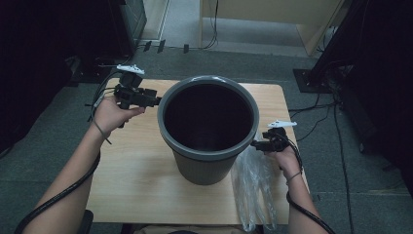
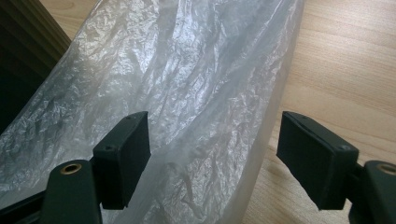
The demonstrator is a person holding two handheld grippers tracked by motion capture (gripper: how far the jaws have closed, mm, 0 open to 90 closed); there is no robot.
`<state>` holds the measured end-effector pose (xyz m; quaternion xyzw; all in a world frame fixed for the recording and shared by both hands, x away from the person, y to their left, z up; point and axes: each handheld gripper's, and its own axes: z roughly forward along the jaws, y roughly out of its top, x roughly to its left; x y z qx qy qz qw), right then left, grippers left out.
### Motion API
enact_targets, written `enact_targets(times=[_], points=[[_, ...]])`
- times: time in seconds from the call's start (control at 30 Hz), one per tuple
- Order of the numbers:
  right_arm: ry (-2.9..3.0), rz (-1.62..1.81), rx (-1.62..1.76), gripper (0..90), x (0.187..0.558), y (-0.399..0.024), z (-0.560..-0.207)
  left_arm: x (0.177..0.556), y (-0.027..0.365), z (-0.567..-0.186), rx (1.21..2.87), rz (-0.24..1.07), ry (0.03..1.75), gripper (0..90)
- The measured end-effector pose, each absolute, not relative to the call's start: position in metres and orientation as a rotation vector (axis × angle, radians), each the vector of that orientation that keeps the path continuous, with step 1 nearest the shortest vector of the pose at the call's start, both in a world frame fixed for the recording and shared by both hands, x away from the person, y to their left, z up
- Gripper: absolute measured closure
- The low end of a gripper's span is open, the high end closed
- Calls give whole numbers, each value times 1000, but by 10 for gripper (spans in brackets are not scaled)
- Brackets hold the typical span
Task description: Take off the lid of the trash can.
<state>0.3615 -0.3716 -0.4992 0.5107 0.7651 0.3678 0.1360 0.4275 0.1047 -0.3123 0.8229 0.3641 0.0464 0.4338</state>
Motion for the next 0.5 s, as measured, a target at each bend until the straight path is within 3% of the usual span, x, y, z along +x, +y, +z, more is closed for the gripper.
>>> enact_targets(times=[0.5], points=[[2273, 1034, 1421, 209, 360, -368, -513, 431, 107, -275, 2029, 177, 871, 339]])
